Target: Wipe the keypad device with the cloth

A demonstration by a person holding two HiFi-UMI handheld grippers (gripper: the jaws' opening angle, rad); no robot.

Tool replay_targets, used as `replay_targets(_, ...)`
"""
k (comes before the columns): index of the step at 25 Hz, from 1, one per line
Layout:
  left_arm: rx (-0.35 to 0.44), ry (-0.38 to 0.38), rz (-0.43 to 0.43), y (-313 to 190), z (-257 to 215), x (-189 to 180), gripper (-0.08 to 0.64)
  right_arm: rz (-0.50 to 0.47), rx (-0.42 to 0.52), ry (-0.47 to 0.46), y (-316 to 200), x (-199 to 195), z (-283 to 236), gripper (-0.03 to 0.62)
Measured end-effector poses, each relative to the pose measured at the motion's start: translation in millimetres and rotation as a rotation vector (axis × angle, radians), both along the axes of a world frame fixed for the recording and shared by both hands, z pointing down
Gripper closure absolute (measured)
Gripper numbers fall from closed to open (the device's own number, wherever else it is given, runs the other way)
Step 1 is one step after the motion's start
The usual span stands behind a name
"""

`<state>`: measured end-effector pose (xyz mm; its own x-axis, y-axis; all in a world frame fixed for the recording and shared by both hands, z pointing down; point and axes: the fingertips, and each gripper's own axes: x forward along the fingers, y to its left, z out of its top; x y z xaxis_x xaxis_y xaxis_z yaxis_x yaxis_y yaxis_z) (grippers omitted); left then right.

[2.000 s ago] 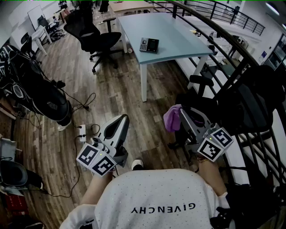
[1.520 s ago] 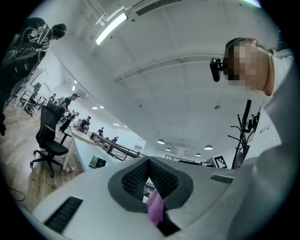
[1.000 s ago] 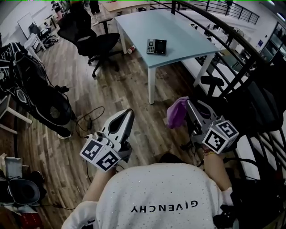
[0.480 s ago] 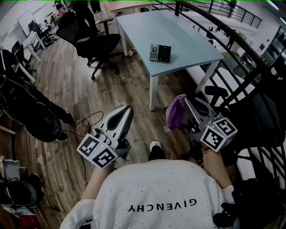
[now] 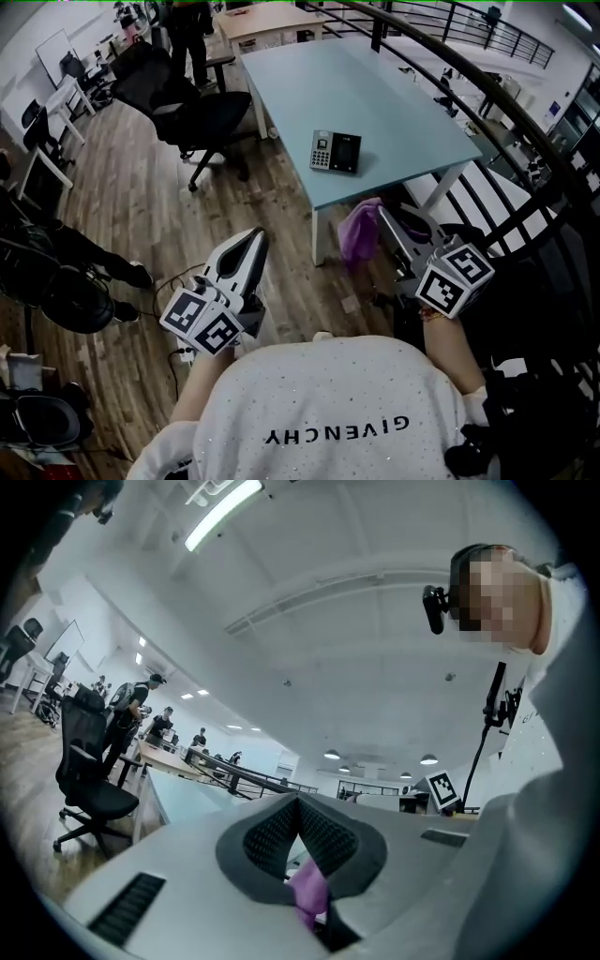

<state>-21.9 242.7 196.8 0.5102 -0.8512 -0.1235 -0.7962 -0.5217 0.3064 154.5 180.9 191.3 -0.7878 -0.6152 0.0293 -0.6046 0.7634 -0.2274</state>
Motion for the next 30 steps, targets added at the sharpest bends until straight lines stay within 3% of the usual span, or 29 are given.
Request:
replay_targets(9, -0.033, 0.057, -0.001, -72, 18, -2, 0.558, -0.042, 0.046, -0.118, -73, 0, 4, 0.563)
replay_targets(17, -0.078, 0.016, 0.046, -127, 32, -4, 0.559, -0.094, 0.019, -0.133, -118, -21, 20, 0.563)
replay_targets(22, -0.094, 0.022, 0.105, -181, 43, -4, 0.559, -0.088, -0.056, -0.122, -147, -36, 49, 0.563)
replay_targets(27, -0.086, -0.041, 0.177, -246, 46, -3, 0.560, -0.059, -0.021, -0.126, -188, -51, 47, 0.563)
replay_targets(30, -0.120, -0.062, 0.233, -278, 62, -4, 0.560, -0.024, -0.034, -0.136, -214, -60, 58, 0.563)
